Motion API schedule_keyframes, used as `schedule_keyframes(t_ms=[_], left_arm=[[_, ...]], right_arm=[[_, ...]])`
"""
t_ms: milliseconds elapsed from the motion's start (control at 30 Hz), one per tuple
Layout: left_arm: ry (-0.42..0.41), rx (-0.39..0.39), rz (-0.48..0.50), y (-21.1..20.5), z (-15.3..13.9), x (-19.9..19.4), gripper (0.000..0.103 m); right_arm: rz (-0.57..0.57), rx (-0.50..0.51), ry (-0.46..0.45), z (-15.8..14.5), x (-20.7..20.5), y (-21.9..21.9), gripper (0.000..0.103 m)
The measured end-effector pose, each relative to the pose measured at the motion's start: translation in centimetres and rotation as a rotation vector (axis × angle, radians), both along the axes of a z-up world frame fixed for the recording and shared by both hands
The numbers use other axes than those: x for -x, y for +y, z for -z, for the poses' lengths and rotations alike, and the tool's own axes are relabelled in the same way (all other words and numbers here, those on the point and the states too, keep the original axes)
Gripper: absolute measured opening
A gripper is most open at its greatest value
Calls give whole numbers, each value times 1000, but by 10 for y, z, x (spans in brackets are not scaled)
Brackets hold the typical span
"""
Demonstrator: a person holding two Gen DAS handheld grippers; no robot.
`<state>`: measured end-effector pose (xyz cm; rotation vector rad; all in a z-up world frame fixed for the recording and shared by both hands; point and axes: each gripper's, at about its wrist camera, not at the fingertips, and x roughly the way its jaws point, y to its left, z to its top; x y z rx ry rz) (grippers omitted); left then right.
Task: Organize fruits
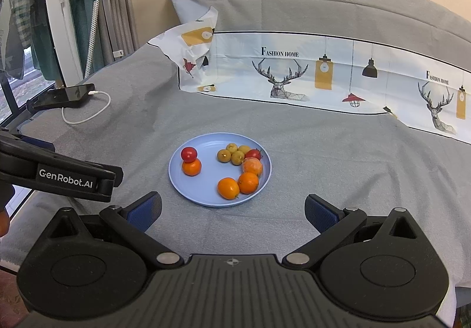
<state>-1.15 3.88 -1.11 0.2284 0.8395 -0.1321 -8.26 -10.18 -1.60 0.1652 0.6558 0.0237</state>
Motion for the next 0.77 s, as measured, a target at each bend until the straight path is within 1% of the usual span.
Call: schedule_keyframes(t_ms=[633,767], left_arm=[[14,0,-2,-2,3,-6,103],[0,-7,-6,-2,3,-6,103]], right_arm=[[3,10,6,1,-2,0,102],[3,10,6,1,-2,1,102]])
